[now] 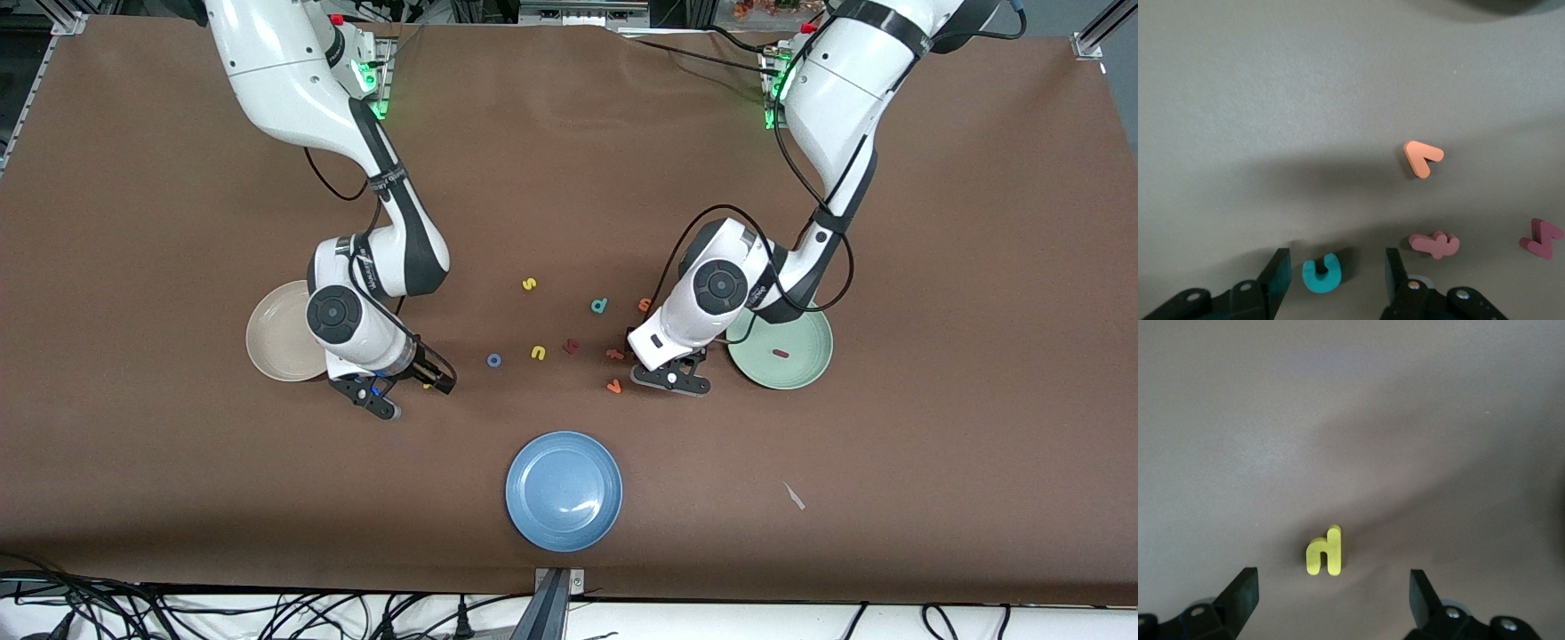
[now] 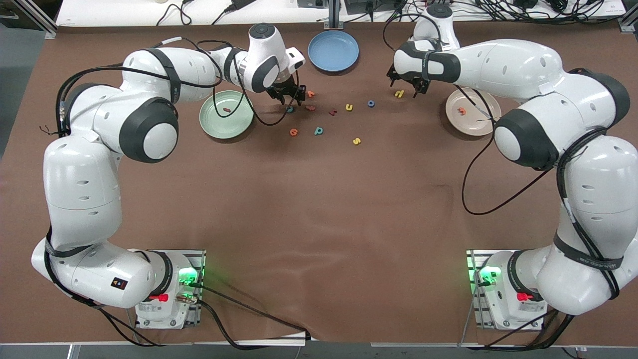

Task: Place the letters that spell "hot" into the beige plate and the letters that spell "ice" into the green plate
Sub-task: 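Grasp the teal letter with the left gripper while the right gripper grasps yellow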

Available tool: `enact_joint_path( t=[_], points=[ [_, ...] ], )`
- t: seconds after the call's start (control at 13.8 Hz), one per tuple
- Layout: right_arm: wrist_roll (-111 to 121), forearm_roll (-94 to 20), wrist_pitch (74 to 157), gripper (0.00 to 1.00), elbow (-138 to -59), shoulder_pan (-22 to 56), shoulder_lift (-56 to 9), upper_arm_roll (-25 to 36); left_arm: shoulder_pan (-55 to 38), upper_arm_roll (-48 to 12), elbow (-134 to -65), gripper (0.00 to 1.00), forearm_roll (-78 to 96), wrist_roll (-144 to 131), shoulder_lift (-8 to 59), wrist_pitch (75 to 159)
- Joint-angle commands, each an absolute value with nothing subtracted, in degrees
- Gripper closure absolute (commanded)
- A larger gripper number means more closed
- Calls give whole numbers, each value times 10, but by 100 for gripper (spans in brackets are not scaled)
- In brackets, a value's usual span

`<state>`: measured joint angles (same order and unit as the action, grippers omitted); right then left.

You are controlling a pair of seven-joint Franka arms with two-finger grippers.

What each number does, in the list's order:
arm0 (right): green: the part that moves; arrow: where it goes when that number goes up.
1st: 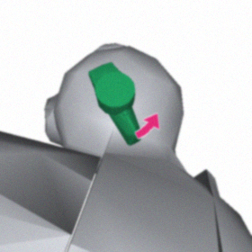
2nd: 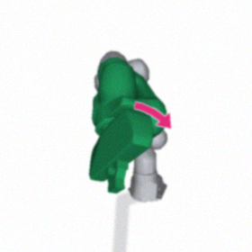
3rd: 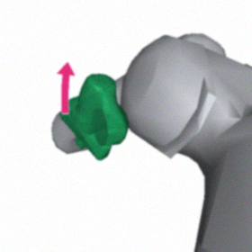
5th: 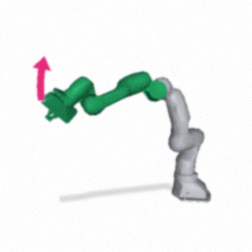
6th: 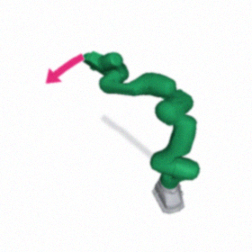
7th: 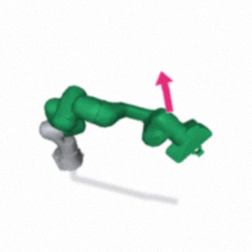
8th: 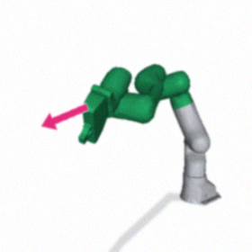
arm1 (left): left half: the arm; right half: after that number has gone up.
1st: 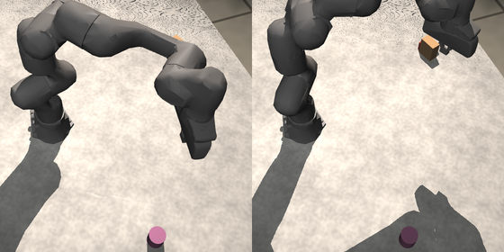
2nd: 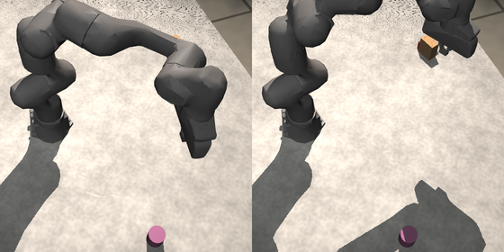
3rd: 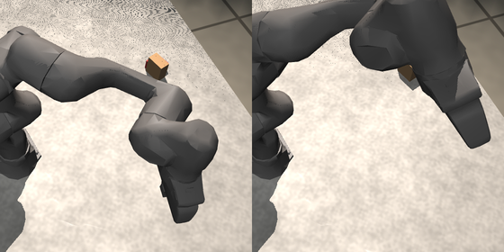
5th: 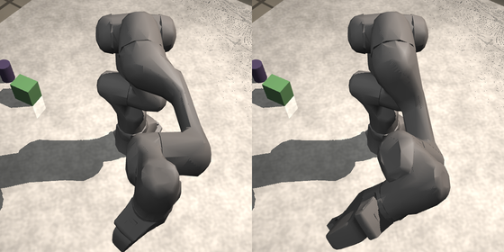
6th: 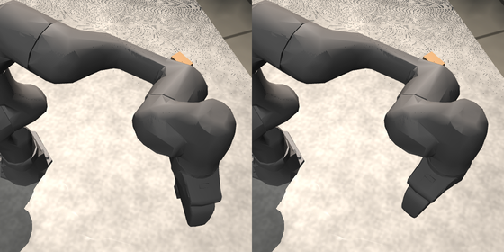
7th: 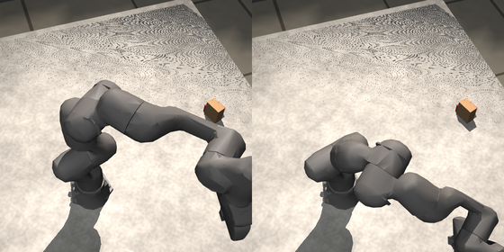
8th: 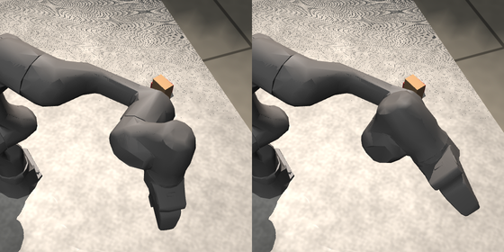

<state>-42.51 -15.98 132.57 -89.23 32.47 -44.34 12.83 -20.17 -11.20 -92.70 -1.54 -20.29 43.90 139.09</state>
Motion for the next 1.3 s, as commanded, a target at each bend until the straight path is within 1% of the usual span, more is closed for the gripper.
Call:
enact_joint_path(
  t=[0.0, 0.07, 0.14, 0.29, 0.43, 0.51, 0.65, 0.79, 1.08, 1.16, 1.23],
  points=[
    [-429, -155, 1316, 1, -851, 325, -473, 131, -210, -101, -921, 36, -14, -221, 447, 1385],
    [-429, -155, 1316, 1, -850, 325, -475, 131, -210, -99, -921, 36, -14, -226, 448, 1384],
    [-427, -155, 1316, 5, -850, 325, -476, 131, -211, -97, -921, 36, -19, -226, 448, 1383],
    [-427, -155, 1317, 6, -850, 325, -479, 131, -211, -96, -918, 36, -40, -240, 446, 1368],
    [-426, -155, 1318, 11, -849, 325, -481, 131, -218, -97, -918, 41, -43, -252, 447, 1367],
    [-425, -155, 1318, 14, -849, 324, -481, 131, -218, -97, -919, 41, -44, -251, 447, 1367],
    [-425, -155, 1319, 16, -848, 324, -483, 131, -224, -97, -921, 45, -43, -252, 447, 1364],
    [-423, -154, 1320, 20, -848, 324, -485, 131, -225, -96, -923, 57, -46, -251, 447, 1355],
    [-423, -155, 1318, 29, -838, 323, -492, 131, -223, -97, -922, 97, -93, -251, 447, 1352],
    [-424, -156, 1312, 36, -821, 322, -502, 131, -223, -97, -921, 100, -93, -252, 446, 1351],
    [-425, -156, 1309, 42, -811, 323, -508, 131, -222, -97, -920, 100, -93, -252, 444, 1342]
  ],
)
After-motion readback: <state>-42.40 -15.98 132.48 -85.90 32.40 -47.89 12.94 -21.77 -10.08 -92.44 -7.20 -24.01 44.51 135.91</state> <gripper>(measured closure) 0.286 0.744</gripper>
